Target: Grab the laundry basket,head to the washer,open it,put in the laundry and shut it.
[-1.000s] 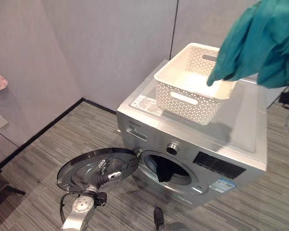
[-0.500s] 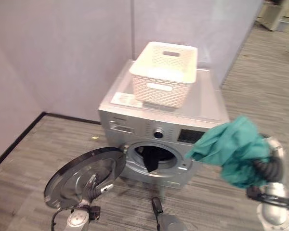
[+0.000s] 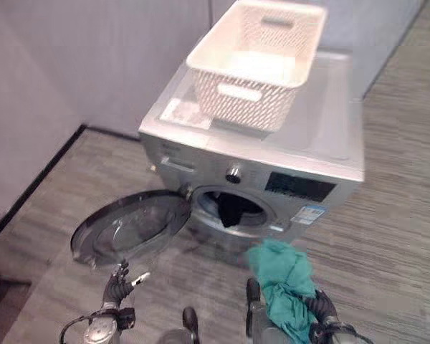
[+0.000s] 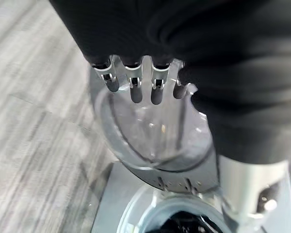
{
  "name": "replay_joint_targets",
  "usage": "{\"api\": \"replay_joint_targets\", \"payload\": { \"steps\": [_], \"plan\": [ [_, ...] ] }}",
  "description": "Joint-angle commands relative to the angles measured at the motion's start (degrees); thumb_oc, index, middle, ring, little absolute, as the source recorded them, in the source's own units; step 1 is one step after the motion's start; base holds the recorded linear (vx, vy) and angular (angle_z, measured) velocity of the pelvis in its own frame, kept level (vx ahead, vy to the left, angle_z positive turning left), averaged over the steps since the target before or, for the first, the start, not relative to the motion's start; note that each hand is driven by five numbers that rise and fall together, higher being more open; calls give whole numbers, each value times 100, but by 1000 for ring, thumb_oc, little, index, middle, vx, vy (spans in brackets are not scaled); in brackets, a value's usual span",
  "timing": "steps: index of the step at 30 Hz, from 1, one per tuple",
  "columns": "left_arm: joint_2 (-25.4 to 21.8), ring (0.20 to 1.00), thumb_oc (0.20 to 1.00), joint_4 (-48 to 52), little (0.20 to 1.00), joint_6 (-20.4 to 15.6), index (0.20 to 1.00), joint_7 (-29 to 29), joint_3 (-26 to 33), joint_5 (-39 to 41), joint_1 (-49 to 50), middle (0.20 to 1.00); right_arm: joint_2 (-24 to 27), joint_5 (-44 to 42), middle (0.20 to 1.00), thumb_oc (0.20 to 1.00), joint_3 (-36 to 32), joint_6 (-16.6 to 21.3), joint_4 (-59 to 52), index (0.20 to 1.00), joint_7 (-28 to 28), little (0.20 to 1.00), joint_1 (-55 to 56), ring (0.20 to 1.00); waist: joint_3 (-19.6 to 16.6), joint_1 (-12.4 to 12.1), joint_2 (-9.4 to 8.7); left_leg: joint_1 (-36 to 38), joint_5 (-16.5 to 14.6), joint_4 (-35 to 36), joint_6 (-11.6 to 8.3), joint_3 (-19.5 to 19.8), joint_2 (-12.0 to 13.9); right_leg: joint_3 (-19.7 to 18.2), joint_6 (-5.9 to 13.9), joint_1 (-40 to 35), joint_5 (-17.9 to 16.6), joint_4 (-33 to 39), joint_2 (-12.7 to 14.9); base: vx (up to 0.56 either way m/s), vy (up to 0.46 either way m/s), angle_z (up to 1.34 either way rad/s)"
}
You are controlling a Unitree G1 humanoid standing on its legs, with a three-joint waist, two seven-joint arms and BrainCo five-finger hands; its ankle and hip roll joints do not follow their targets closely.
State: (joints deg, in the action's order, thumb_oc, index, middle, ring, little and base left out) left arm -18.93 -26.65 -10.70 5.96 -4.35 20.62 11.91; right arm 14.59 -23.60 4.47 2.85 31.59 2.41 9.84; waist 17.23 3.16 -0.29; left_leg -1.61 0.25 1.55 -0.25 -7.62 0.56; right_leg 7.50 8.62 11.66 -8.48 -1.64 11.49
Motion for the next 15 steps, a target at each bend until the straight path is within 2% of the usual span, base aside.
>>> {"api": "replay_joint_targets", "payload": {
  "steps": [1, 2, 4, 5, 6, 7, 10, 11, 15],
  "plan": [
    [-163, 1000, 1000, 281, 1000, -431, 1000, 123, -6, 389, -389, 1000, -368, -463, 200, 200, 183, 491, -69, 200, 489, 200, -808, 200, 195, -77, -18, -399, -647, -390, 391, 313, -494, -14, 371, 407, -583, 234, 787, -178, -42, 88],
    [-134, 1000, 1000, 317, 1000, -461, 1000, 136, -82, 441, -431, 1000, -407, -525, 200, 200, 227, 548, 107, 200, 592, 200, -1070, 200, 260, -114, 38, -524, -621, -425, 381, 334, -503, 29, 365, 460, -584, 243, 813, -180, -44, 67],
    [-34, 1000, 1000, 447, 1000, -531, 1000, 181, -564, 637, -659, 1000, -688, -1046, 200, 200, 164, 790, 923, 200, 1043, 200, -2131, 200, 519, -286, 385, -1034, -442, -483, 296, 499, -531, 196, 331, 655, -555, 274, 873, -187, -51, 42],
    [-42, 1000, 1000, 529, 1000, -554, 1000, 185, -698, 679, -708, 1000, -751, -1255, 200, 200, 87, 883, 1070, 200, 1141, 200, -2387, 200, 571, -327, 480, -1177, -399, -480, 264, 551, -540, 251, 324, 715, -543, 273, 892, -167, -71, 65],
    [-23, 1000, 1000, 640, 1000, -595, 1000, 146, -962, 772, -799, 1000, -761, -1490, 200, 200, -120, 993, 1411, 200, 1346, 200, -2831, 200, 648, -430, 707, -1428, -293, -457, 202, 669, -556, 386, 311, 822, -479, 266, 949, -102, -73, 62],
    [-27, 1000, 1000, 724, 1000, -614, 1000, 121, -1070, 810, -809, 1000, -715, -1524, 200, 200, -221, 1054, 1514, 200, 1438, 200, -3015, 200, 680, -474, 819, -1506, -270, -436, 173, 732, -555, 449, 305, 861, -431, 231, 954, -96, -73, 68],
    [10, 1000, 1000, 811, 1000, -645, 1000, 78, -1434, 937, -948, 1000, -357, -1845, 200, 200, -821, 1332, 1960, 200, 1823, 200, -3841, 200, 757, -653, 1141, -1795, -142, -364, 110, 907, -607, 643, 282, 1011, -334, 148, 1001, -65, -58, 54],
    [-45, 1000, 1000, 889, 1000, -650, 1000, 65, -1598, 911, -1018, 1000, 28, -2067, 200, 200, -1205, 1521, 2203, 200, 2058, 200, -4333, 200, 804, -776, 1349, -1912, -74, -302, 86, 978, -646, 708, 284, 1086, -282, 115, 1022, -52, -70, 38],
    [-52, 1000, 1000, 841, 1000, -632, 1000, 49, -1844, 843, -1207, 1000, 692, -2339, 200, 200, -1664, 1835, 2155, 200, 2349, 200, -4814, 200, 893, -891, 1655, -2084, 27, -203, 23, 1065, -698, 756, 290, 1245, -173, 16, 1066, -23, -42, 29]
  ]
}}
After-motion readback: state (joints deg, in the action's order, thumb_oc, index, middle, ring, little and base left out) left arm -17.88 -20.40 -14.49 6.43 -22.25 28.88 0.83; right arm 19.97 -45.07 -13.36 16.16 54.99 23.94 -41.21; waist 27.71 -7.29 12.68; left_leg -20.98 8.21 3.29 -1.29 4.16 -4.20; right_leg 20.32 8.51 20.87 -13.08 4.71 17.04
